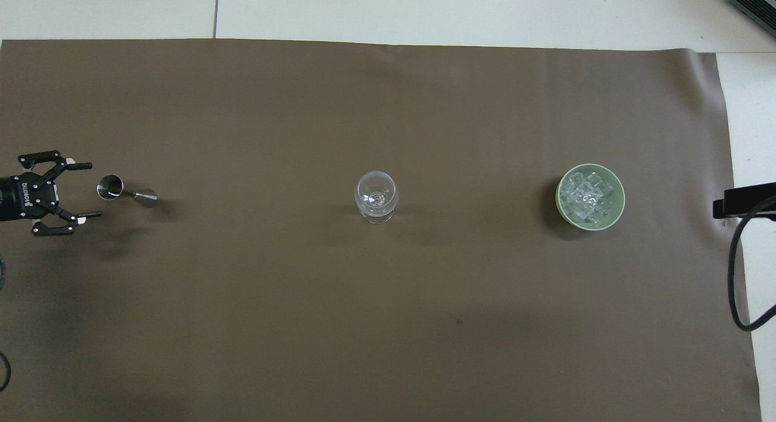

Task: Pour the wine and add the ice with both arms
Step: 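Move the left gripper to the metal jigger and grasp it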

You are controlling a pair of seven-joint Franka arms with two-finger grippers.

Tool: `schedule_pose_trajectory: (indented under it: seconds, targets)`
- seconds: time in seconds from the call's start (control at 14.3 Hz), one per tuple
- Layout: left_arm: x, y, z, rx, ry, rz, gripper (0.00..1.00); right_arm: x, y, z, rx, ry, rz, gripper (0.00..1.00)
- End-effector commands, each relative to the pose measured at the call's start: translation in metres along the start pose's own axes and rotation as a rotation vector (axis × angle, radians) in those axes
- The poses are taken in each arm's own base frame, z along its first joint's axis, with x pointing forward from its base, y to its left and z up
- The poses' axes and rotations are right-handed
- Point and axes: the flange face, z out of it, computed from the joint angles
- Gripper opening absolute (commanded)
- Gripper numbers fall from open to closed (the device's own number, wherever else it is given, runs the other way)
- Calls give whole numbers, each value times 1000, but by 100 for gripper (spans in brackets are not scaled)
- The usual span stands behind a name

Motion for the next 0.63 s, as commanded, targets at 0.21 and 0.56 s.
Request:
schedule_pose_trajectory:
  seconds: [0.21, 0.56]
  targets:
    - [12, -11, 33, -48, -72, 7, 100, -3, 2, -2, -10, -7, 23, 100]
    - [20, -15, 51, -63, -129, 4, 100, -3, 2, -2, -10, -7, 23, 100]
